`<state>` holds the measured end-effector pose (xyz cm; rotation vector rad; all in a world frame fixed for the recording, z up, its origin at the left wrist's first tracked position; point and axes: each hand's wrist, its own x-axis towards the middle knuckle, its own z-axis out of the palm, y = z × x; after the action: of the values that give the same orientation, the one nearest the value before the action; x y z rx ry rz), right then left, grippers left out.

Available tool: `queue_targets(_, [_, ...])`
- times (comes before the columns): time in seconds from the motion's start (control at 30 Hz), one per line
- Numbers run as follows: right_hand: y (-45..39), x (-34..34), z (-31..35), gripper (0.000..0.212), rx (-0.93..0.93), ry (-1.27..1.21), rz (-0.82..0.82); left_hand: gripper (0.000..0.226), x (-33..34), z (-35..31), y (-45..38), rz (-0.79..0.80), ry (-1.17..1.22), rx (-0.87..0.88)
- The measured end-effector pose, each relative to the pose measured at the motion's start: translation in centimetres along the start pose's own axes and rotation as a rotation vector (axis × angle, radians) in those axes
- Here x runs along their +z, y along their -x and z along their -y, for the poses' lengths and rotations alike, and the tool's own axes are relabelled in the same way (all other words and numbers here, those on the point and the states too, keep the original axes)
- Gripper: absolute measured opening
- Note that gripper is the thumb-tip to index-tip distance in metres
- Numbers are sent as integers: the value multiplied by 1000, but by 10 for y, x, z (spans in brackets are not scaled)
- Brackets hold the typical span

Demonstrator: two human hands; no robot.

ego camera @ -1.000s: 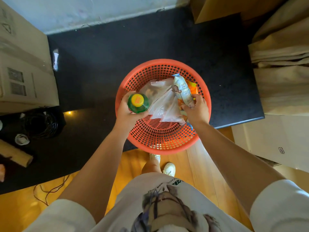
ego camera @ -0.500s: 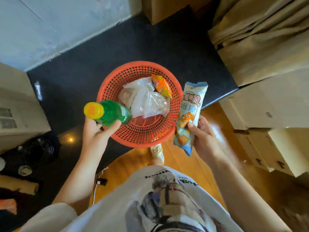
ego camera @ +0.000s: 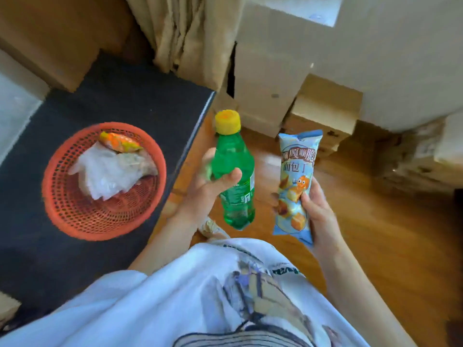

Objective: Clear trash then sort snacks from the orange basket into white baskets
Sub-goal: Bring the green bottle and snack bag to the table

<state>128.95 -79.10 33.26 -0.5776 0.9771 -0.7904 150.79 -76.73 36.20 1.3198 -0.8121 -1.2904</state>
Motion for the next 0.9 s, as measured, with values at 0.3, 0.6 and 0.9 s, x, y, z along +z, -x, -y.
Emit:
queue_targets(0.3, [170,-143,-15,65,-138,-231,-356,74,182,44,84,393,-98,-100])
queue_targets(0.6, [343,-239,-75,47,-357,-514,-669,66,332,79,168,794,-319,-115])
queue_targets(0.9, [447,-311,-109,48,-524,-638,-1073,38,484,133,237,1167,-434,-169])
